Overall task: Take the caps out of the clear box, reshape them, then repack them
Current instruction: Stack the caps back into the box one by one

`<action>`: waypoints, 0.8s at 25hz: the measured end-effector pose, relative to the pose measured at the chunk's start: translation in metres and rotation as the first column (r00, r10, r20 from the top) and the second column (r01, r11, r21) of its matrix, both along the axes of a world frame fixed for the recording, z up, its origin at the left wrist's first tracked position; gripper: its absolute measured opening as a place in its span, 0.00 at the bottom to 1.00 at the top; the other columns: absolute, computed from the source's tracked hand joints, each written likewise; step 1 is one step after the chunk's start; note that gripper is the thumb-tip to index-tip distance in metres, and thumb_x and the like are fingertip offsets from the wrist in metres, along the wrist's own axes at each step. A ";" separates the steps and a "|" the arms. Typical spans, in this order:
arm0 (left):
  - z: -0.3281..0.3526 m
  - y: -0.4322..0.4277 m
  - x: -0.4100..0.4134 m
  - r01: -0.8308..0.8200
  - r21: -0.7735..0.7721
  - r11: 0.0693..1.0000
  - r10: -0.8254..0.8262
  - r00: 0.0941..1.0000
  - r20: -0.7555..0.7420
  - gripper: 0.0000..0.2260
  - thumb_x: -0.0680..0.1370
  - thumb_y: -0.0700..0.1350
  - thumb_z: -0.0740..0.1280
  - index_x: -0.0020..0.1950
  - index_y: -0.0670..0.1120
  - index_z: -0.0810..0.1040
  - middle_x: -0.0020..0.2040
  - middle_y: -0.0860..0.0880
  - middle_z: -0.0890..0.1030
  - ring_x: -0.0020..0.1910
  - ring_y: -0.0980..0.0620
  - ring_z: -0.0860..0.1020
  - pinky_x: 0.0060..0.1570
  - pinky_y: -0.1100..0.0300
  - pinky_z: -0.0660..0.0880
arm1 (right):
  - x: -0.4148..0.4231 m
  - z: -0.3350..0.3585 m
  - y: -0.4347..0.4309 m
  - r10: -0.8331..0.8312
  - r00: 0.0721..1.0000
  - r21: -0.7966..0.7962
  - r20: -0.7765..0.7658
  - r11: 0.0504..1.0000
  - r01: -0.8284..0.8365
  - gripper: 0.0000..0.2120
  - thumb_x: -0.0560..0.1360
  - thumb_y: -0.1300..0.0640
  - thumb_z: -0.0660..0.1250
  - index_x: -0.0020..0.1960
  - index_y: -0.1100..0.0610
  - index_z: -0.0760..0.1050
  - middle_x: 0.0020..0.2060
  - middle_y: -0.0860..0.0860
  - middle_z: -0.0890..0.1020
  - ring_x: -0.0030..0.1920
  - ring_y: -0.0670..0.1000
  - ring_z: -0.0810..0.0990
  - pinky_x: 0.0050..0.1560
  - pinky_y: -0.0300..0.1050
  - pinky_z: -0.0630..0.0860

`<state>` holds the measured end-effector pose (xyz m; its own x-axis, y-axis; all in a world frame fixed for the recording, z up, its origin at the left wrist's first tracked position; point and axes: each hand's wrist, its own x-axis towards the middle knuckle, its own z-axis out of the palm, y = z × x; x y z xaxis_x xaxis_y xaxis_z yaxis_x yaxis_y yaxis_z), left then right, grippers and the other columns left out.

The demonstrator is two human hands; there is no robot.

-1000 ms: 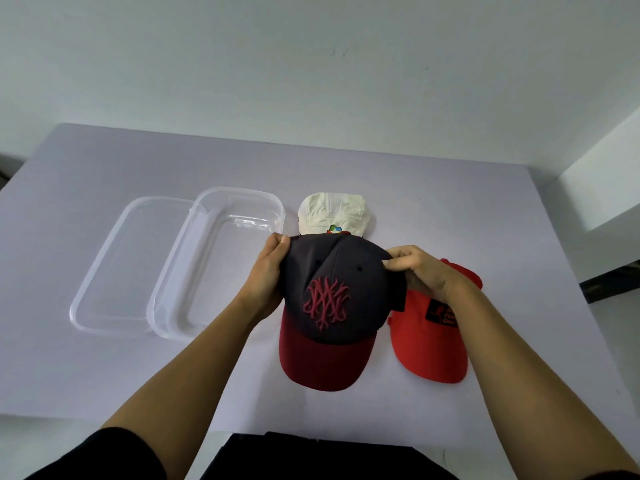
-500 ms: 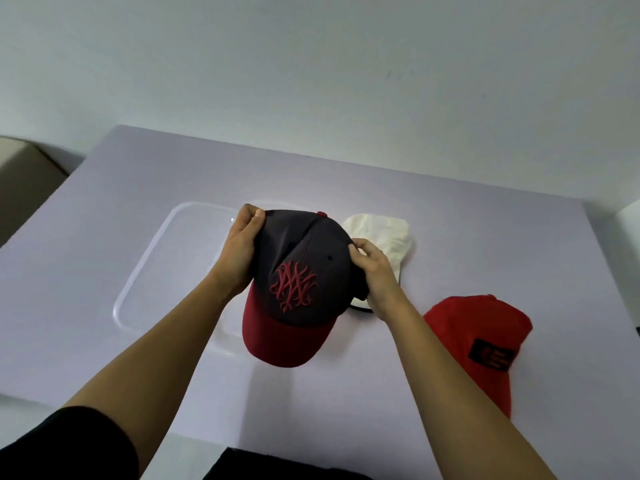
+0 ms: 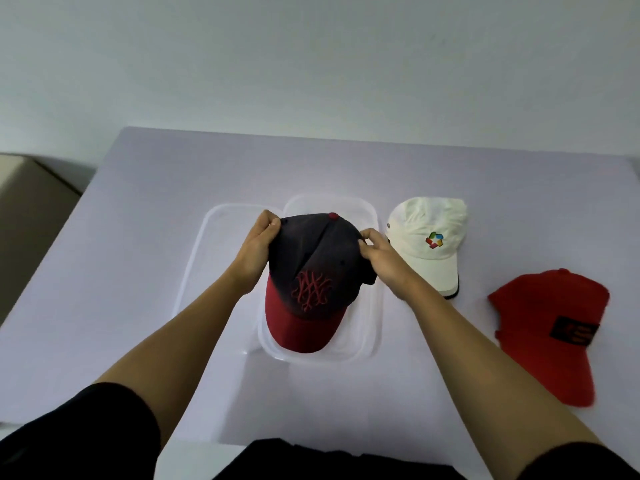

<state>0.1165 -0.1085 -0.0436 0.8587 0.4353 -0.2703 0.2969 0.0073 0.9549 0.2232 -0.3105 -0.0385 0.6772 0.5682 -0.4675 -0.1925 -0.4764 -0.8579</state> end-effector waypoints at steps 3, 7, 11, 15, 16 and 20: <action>-0.010 0.006 -0.003 0.135 0.019 0.991 -0.132 0.987 -0.088 0.11 0.79 0.49 0.55 0.37 0.50 0.62 0.34 0.54 0.63 0.34 0.55 0.60 0.37 0.58 0.59 | 0.002 -0.007 -0.001 0.053 0.998 -0.081 0.020 0.995 -0.052 0.08 0.81 0.53 0.51 0.53 0.54 0.67 0.36 0.52 0.71 0.36 0.50 0.69 0.36 0.41 0.68; -0.006 0.021 -0.002 0.262 0.122 0.957 -0.237 0.953 -0.186 0.07 0.73 0.48 0.56 0.36 0.48 0.66 0.34 0.52 0.68 0.34 0.53 0.64 0.40 0.57 0.62 | 0.006 -0.006 0.005 0.111 0.994 -0.104 0.025 0.989 -0.108 0.07 0.81 0.55 0.52 0.53 0.55 0.67 0.30 0.50 0.70 0.31 0.48 0.68 0.34 0.39 0.67; 0.002 0.027 0.007 0.450 0.058 0.891 -0.418 0.864 -0.279 0.20 0.67 0.46 0.57 0.57 0.52 0.76 0.53 0.45 0.79 0.49 0.48 0.75 0.54 0.55 0.70 | 0.008 -0.009 0.005 0.181 0.983 -0.086 0.001 0.980 -0.180 0.08 0.80 0.59 0.53 0.50 0.54 0.70 0.32 0.49 0.75 0.33 0.48 0.72 0.39 0.41 0.70; 0.012 0.019 0.019 0.634 0.093 0.768 -0.550 0.727 -0.412 0.15 0.69 0.53 0.65 0.53 0.49 0.79 0.51 0.49 0.82 0.51 0.51 0.79 0.50 0.60 0.73 | 0.010 -0.007 0.006 0.220 0.974 -0.071 -0.046 0.972 -0.223 0.11 0.78 0.63 0.54 0.43 0.54 0.72 0.36 0.49 0.75 0.37 0.48 0.73 0.40 0.40 0.69; 0.011 0.017 0.021 0.635 0.076 0.769 -0.552 0.719 -0.423 0.16 0.69 0.52 0.65 0.52 0.45 0.79 0.49 0.48 0.82 0.49 0.50 0.80 0.50 0.59 0.74 | 0.009 -0.006 0.006 0.215 0.975 -0.061 -0.052 0.974 -0.218 0.11 0.78 0.63 0.53 0.42 0.55 0.72 0.36 0.49 0.75 0.37 0.47 0.72 0.39 0.40 0.68; 0.009 0.008 0.027 0.554 0.027 0.832 -0.495 0.764 -0.415 0.12 0.67 0.47 0.60 0.38 0.37 0.67 0.37 0.43 0.68 0.38 0.47 0.65 0.41 0.55 0.63 | 0.005 -0.015 0.003 0.216 0.952 -0.196 0.215 0.965 -0.175 0.09 0.79 0.55 0.55 0.51 0.54 0.73 0.44 0.48 0.76 0.46 0.48 0.75 0.49 0.44 0.72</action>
